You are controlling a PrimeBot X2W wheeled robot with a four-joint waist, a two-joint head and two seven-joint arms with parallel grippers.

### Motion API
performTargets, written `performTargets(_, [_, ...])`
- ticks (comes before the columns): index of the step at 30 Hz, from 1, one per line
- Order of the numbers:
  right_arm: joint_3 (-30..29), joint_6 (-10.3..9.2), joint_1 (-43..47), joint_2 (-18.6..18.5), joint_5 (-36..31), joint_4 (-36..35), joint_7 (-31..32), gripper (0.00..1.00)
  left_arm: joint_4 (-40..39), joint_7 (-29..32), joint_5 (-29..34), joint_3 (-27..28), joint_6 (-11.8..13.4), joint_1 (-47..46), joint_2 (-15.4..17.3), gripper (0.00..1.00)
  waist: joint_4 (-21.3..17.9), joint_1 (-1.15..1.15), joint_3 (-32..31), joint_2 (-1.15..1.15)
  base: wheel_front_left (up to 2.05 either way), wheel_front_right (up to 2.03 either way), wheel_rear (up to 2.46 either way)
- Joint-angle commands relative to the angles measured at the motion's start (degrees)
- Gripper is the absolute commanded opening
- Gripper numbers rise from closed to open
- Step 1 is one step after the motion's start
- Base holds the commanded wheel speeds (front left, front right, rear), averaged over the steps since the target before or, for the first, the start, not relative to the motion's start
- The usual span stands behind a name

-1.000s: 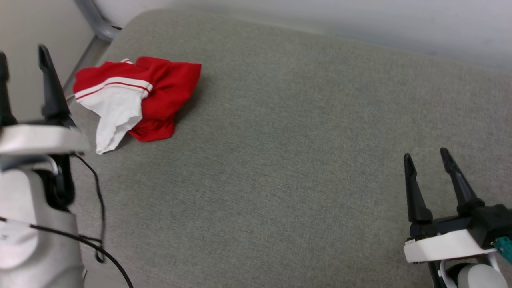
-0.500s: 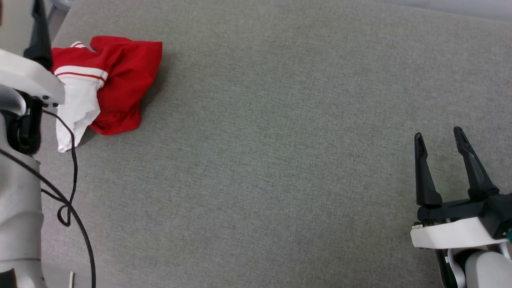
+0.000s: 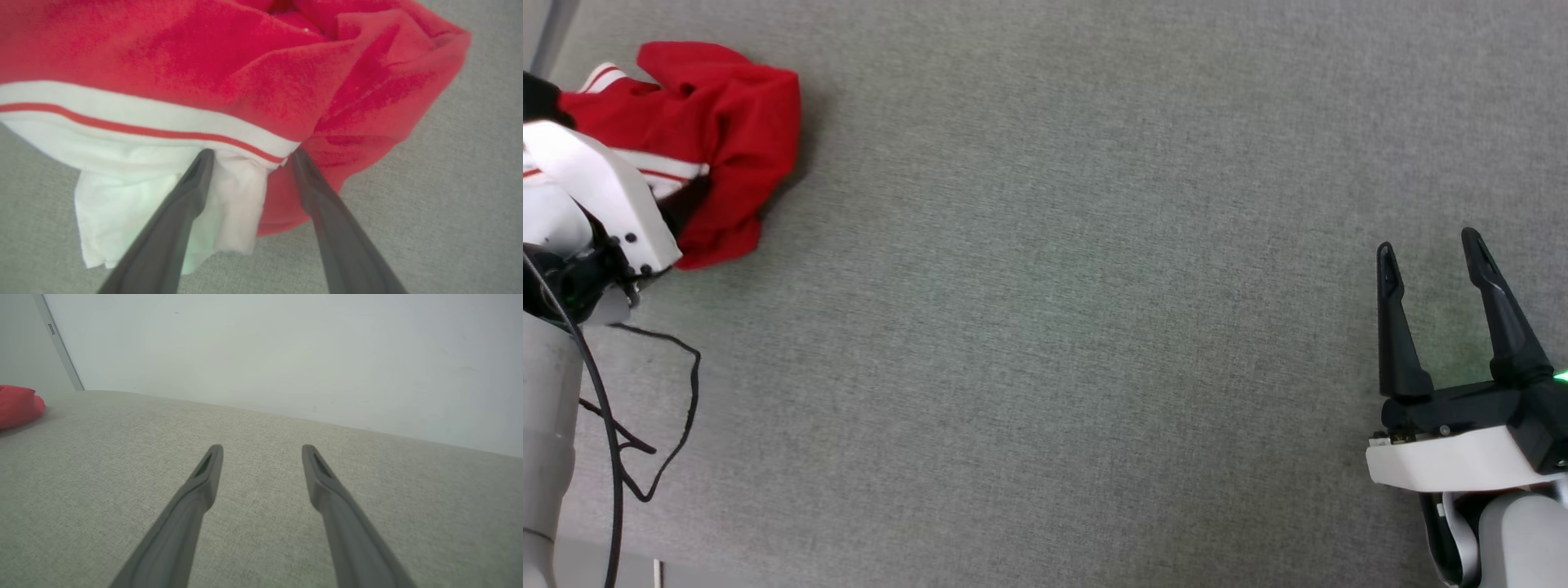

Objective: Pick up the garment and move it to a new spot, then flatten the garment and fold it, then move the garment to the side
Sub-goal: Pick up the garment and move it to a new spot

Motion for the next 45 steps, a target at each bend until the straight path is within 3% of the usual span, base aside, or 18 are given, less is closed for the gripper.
performTargets(1, [-0.1,-0.06,-1.1,0.1,-0.1,-0.4,-0.1,1.0,0.6,2.0,-1.4,-0.9,0.1,-0.7,0.1,1.0,-0.7,-0.01,0.9,0.0,0.0,0.0,0.0])
performTargets(7, [0.0,-0.06,-1.7,0.1,-0.2,-0.7,-0.1,1.0,3.7,10.8,-5.7,-5.4,0.1,0.2,0.9,1.0,-2.1,-0.01,2.8,0.0,0.0,0.0,0.0])
performTargets(14, [-0.3,-0.05,-2.3,0.1,0.4,-0.6,-0.1,1.0,6.8,10.7,-8.0,-9.3,0.2,1.2,0.8,1.0,-3.2,-0.01,3.6,0.0,0.0,0.0,0.0])
performTargets(15, [-0.3,-0.05,-2.4,0.1,0.4,-0.5,-0.1,1.0,6.9,10.2,-8.1,-9.8,0.2,1.0,1.0,0.35,-3.2,-0.01,3.5,0.0,0.0,0.0,0.0])
performTargets(16, [-0.4,-0.05,-2.3,0.1,0.5,-0.4,-0.1,1.0,7.0,9.6,-8.4,-10.1,0.2,0.7,1.2,0.0,-3.1,-0.01,3.2,0.0,0.0,0.0,0.0])
performTargets(24, [0.0,-0.05,-1.3,0.1,1.8,0.5,-0.1,1.0,3.7,1.2,-7.8,-13.7,0.1,-4.3,6.1,0.0,-2.4,-0.01,-1.0,0.0,0.0,0.0,0.0])
performTargets(31, [0.2,-0.05,0.8,0.1,4.1,1.8,-0.1,1.0,-3.0,-7.4,-5.5,-21.8,0.1,-9.5,9.5,0.0,-1.7,-0.01,-6.8,0.0,0.0,0.0,0.0])
performTargets(38, [-0.2,-0.05,1.9,0.1,6.0,2.4,-0.1,1.0,-10.0,-9.4,-3.6,-27.8,0.1,-14.0,10.4,0.0,-3.4,-0.01,-9.9,0.0,0.0,0.0,0.0])
performTargets(45, [-0.2,-0.05,2.3,0.1,8.4,2.9,-0.1,1.0,-18.4,-8.3,-1.7,-32.0,0.1,-18.3,9.5,0.0,-7.7,-0.01,-11.5,0.0,0.0,0.0,0.0])
